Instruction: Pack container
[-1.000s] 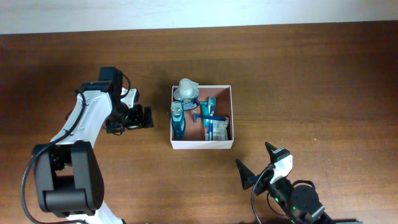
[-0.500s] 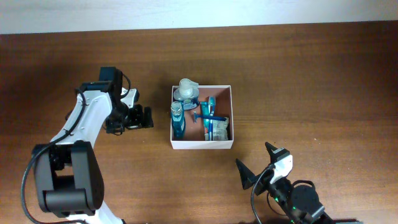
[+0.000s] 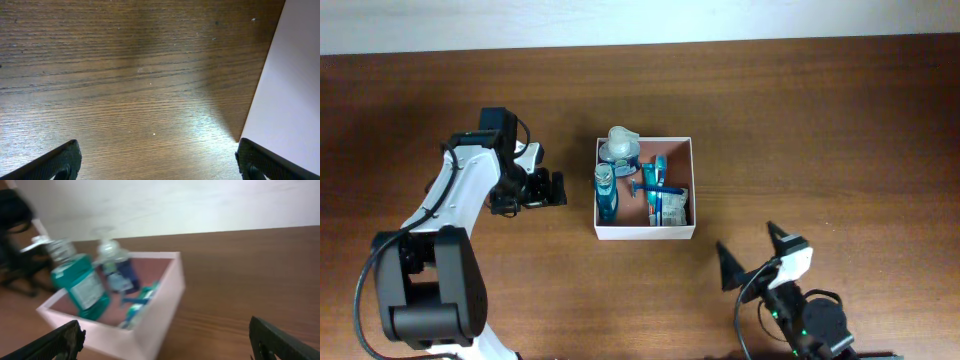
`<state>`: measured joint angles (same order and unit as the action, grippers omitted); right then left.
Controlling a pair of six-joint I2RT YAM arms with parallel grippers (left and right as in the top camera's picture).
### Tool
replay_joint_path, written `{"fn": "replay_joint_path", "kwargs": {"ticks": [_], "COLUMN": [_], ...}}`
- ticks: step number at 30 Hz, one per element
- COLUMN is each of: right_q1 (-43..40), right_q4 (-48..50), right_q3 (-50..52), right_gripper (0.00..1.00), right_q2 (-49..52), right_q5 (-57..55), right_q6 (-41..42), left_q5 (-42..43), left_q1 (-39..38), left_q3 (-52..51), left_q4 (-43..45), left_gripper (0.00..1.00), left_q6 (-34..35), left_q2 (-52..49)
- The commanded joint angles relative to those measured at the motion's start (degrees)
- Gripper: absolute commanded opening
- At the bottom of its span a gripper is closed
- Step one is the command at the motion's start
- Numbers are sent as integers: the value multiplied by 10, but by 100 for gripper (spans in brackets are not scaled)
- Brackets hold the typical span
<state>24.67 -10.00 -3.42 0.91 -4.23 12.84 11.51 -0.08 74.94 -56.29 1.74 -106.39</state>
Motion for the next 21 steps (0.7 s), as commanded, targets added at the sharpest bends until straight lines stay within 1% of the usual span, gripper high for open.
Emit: {"fn": "replay_joint_path", "kwargs": {"ticks": [1,4,7,21], "right_q1": [-59,-97,-114,-116], "right_q4": [2,2,2,2], "right_q3": [6,6,6,6], "right_gripper": [98,98,98,98], "right_q2": [-7,-7,-7,-6], "right_q5": [-10,-10,-10,-10], "right_q6": [-6,-6,-6,-6], "left_q5": [0,0,0,0], "left_q1": [2,2,2,2], "left_q3": [-2,-2,-2,-2], "left_q4": [0,0,0,0], "left_gripper": [99,99,99,99], "left_q6": [1,2,2,2], "left_q2": [2,2,2,2]}}
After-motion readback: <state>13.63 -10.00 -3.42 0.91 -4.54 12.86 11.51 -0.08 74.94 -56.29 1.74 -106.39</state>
